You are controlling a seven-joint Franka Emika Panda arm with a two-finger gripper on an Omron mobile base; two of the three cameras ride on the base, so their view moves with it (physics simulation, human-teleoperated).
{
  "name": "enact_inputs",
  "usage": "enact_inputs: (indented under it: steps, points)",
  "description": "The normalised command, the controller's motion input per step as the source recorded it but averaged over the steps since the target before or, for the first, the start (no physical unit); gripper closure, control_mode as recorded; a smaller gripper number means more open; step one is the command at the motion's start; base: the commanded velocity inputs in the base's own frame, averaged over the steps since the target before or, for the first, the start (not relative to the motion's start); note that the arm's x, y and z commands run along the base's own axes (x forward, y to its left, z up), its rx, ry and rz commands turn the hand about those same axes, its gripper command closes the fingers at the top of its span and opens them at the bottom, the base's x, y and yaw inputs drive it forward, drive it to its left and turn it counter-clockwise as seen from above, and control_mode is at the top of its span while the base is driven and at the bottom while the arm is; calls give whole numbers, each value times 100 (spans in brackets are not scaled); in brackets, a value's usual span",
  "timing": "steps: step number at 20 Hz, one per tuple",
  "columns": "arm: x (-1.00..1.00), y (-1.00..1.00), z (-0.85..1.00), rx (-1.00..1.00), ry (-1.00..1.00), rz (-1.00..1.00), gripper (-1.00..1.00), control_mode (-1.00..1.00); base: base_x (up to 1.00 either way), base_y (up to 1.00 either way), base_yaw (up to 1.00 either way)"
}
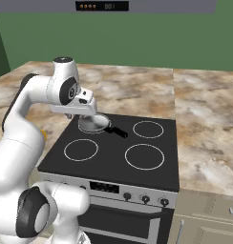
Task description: Pick the croissant and place it on the pan. Then turn on the stove to warm the croissant.
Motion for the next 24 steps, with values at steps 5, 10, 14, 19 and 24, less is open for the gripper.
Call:
enact_inputs:
  steps: [5, 10, 14, 19, 24]
  points:
    - [-3, 10, -1, 0, -2, 2, -100, -100, 0, 0, 0]
    - [-9, 27, -10, 0, -3, 7, -100, -100, 0, 0, 0]
    - [-6, 37, -14, 0, -2, 10, -100, -100, 0, 0, 0]
    - [-2, 46, -14, 0, -7, 13, -100, -100, 0, 0, 0]
    - [0, 47, -10, 0, -6, 15, -100, -100, 0, 0, 0]
